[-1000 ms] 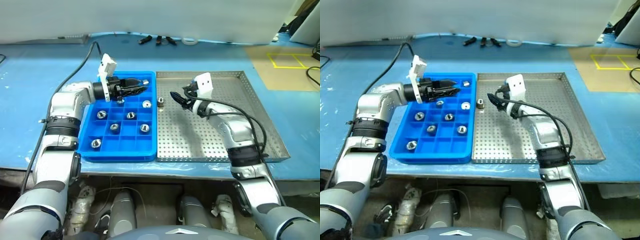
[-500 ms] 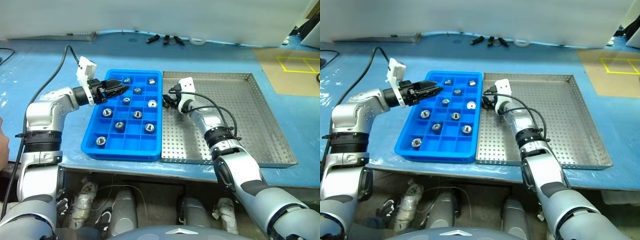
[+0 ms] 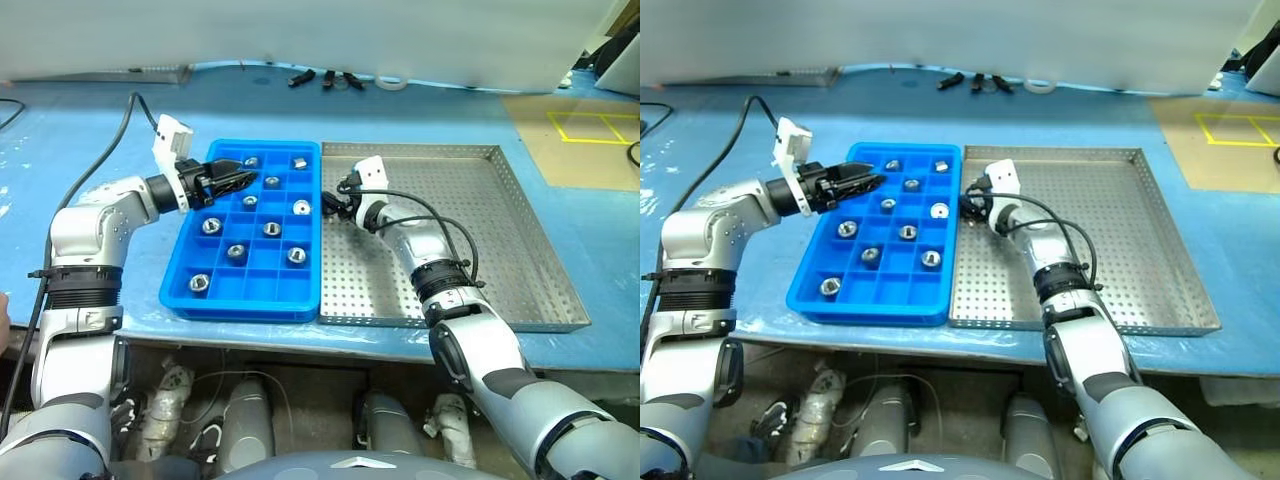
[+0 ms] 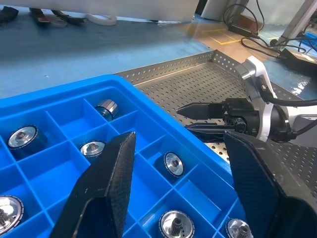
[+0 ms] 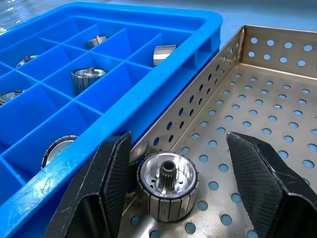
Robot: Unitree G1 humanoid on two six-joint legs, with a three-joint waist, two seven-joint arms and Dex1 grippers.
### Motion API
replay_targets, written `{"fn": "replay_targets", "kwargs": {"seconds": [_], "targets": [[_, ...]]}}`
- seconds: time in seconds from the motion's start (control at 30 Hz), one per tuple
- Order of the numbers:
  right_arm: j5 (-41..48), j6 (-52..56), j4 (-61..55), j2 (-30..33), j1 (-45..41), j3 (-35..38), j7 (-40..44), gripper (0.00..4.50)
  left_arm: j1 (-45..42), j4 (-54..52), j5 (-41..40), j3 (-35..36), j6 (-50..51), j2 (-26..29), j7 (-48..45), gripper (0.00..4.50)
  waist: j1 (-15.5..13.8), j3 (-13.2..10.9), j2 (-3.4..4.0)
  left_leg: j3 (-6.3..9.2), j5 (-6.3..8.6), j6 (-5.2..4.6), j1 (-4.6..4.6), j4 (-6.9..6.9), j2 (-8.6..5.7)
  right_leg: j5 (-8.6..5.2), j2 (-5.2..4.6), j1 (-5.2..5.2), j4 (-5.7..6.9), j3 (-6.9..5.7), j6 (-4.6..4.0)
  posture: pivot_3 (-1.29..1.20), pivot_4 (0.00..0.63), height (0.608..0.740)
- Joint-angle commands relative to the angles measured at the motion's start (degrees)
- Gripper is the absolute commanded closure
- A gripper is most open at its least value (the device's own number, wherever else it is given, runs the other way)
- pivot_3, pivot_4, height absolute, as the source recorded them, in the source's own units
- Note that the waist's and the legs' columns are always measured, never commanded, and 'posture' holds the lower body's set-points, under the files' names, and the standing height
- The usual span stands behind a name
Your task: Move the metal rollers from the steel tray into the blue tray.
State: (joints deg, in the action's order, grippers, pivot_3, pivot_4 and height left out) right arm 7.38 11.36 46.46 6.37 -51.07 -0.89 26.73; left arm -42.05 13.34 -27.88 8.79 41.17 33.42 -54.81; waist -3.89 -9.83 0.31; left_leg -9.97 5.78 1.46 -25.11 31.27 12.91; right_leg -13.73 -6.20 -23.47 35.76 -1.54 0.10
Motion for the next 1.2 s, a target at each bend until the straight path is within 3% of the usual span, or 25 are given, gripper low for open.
{"fn": "replay_targets", "kwargs": {"seconds": [0.03,0.47,1.2], "targets": [[-0.95,0.49,-2.03,-1.4,0.61,-1.34,0.49,1.25,-1.53,-0.15,-0.46,-0.13,-0.78,0.41,-0.5,1.48,0.1,0.0,0.0,0.0,-0.01,0.01,0.01,0.0,0.01,0.0,0.01,0.0,0.0,0.01,0.0,-0.05,0.15,0.74],[-1.34,3.51,-6.96,1.3,4.59,-1.59,4.3,1.25,-1.7,1.12,-0.21,-2.02,-1.52,-0.06,-0.96,1.48,0.08,0.0,0.0,0.0,-0.02,0.03,0.05,-0.01,0.01,0.0,0.02,0.02,0.0,0.05,0.0,-0.07,0.15,0.74],[-4.17,-1.11,4.8,-2.53,2.9,-2.17,2.35,1.25,-1.6,2.29,0.27,-3.51,-2.2,-0.58,-1.45,1.48,1.57,0.02,-0.03,-0.06,0.0,0.0,0.74,-0.13,0.02,0.0,0.05,0.47,0.04,0.23,-0.02,-0.07,0.15,0.74]]}}
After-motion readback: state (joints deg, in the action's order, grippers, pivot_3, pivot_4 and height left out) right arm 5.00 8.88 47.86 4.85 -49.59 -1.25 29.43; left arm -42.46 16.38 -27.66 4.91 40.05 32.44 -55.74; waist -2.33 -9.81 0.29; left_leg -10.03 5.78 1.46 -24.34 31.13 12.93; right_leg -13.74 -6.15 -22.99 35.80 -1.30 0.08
